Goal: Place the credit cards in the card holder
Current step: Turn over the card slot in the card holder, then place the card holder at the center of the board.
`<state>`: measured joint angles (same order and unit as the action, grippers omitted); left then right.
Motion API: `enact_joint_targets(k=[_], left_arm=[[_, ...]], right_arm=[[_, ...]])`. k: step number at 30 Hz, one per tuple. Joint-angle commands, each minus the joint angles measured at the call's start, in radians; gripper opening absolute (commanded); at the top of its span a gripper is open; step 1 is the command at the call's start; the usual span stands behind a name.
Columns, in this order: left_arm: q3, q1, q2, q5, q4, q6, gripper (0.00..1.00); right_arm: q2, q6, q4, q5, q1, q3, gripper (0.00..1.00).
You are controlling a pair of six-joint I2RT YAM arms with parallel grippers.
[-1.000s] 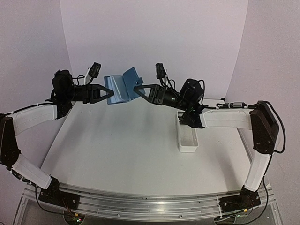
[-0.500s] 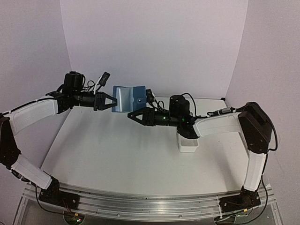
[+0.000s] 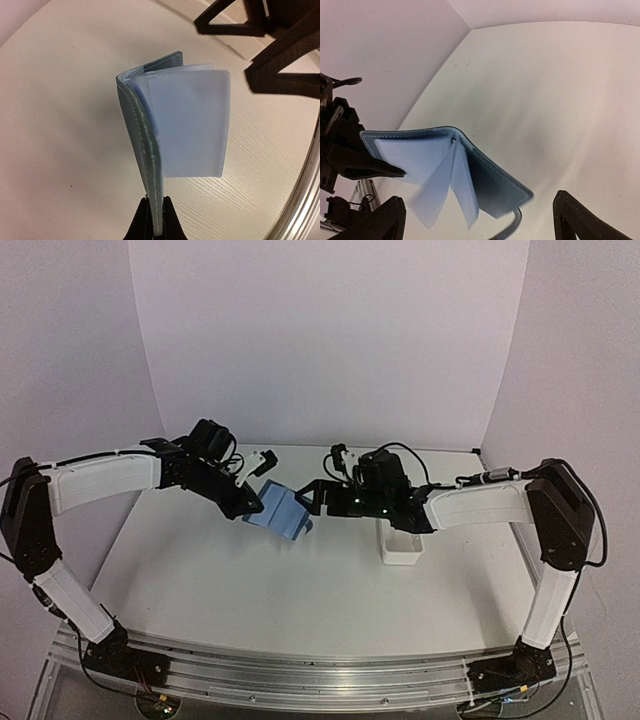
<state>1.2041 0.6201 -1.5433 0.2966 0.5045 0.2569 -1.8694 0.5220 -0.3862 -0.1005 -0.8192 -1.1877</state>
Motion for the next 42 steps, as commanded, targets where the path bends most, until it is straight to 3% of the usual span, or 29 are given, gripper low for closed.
enact_joint_targets(k=[1, 5, 10, 12, 15, 17, 25, 35, 42], left_arm=[[0.078, -0.011, -0.081, -0.054, 0.105, -0.086, 0.0], [0.139, -0.014, -0.146, 0.044, 0.13, -0.175, 0.0], [0.081, -0.094, -0.189, 0.334, -0.049, -0.431, 0.0], [0.024, -0.108, -0.203, 0.396, -0.154, -0.494, 0.0], [-0.036, -0.13, -0.243, 0.462, -0.281, -0.592, 0.0], [-0.074, -0.139, -0.265, 0.515, -0.367, -0.63, 0.0], [-0.04, -0.161, -0.397, 0.555, -0.4, -0.596, 0.0], [0.016, -0.218, -0.557, 0.504, -0.232, -0.541, 0.0], [0.103, -0.272, -0.563, 0.387, -0.091, -0.467, 0.35]], right_arm=[[0.008, 0.014, 0.181, 0.116, 0.006, -0.085, 0.98], [0.006, 0.019, 0.198, 0.108, 0.006, -0.123, 0.95], [0.001, 0.053, 0.199, 0.051, 0.005, -0.146, 0.84], [-0.035, 0.086, 0.194, -0.003, 0.005, -0.163, 0.71], [-0.137, 0.162, 0.187, -0.079, 0.008, -0.203, 0.43], [-0.197, 0.201, 0.187, -0.11, 0.019, -0.24, 0.33], [-0.397, 0.245, 0.19, -0.118, 0.033, -0.329, 0.1], [-0.456, 0.268, 0.208, -0.075, 0.046, -0.3, 0.06], [-0.444, 0.241, 0.229, -0.099, 0.048, -0.273, 0.07]])
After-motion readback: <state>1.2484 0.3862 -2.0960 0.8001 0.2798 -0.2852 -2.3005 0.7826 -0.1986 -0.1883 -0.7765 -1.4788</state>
